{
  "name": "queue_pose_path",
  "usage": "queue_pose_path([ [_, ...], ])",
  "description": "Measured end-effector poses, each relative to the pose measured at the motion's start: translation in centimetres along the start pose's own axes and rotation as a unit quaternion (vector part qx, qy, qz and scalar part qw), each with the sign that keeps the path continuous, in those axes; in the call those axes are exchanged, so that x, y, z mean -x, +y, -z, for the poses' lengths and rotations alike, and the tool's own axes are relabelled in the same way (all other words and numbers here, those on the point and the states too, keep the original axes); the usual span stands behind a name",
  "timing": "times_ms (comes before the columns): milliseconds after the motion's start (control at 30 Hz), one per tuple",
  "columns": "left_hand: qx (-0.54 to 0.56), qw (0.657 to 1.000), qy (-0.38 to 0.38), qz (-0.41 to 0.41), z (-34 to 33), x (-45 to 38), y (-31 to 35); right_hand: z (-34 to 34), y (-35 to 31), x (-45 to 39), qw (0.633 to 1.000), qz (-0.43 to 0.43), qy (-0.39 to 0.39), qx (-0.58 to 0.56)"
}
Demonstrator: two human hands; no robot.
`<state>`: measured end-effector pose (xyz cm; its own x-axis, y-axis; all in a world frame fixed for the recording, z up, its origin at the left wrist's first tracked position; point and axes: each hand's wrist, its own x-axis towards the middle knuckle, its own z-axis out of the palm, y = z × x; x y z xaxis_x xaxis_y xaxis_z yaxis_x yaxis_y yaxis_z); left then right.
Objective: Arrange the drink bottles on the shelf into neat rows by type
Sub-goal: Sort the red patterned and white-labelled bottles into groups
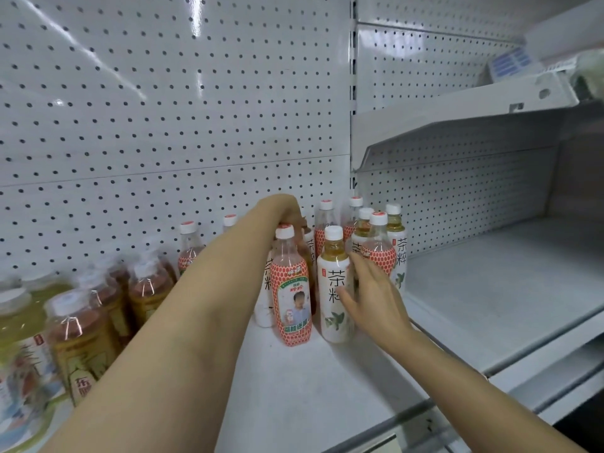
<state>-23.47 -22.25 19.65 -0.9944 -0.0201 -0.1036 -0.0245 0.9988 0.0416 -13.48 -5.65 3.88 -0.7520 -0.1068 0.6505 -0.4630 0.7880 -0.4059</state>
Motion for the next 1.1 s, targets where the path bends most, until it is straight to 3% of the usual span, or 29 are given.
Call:
queue_pose_path([
  [100, 0.097, 0.995, 0.026, 0.006, 0.0, 0.3, -0.8, -0.2, 0.0, 0.0, 1.0, -0.007, 0.003, -0.018],
  [233, 0.22, 0.968, 0.115, -0.029, 3.3, 1.8, -1.5, -1.1, 0.2, -0.1, 0.999, -0.012, 0.005, -0.038],
  [367, 0.318, 0.917, 0.23, -0.076, 8.6, 5.7, -2.2, -1.6, 0.2, -0.1, 0.997, -0.03, 0.003, -0.065],
  [500, 0.344, 0.865, 0.341, -0.131, 11.9, 10.1, -2.4, -2.0, 0.1, -0.1, 0.996, -0.035, 0.002, -0.081],
  [633, 0.38, 0.819, 0.409, -0.134, 12.9, 13.5, -3.2, -1.8, -0.1, 0.1, 0.995, -0.034, 0.002, -0.093],
  [800, 0.419, 0.805, 0.406, -0.105, 10.5, 17.1, -4.6, -1.6, 0.1, -0.3, 0.994, -0.036, -0.011, -0.106],
  [1100, 0.451, 0.814, 0.361, -0.058, 0.2, 20.6, -7.3, -1.5, 0.7, -0.3, 0.992, -0.016, -0.005, -0.122],
])
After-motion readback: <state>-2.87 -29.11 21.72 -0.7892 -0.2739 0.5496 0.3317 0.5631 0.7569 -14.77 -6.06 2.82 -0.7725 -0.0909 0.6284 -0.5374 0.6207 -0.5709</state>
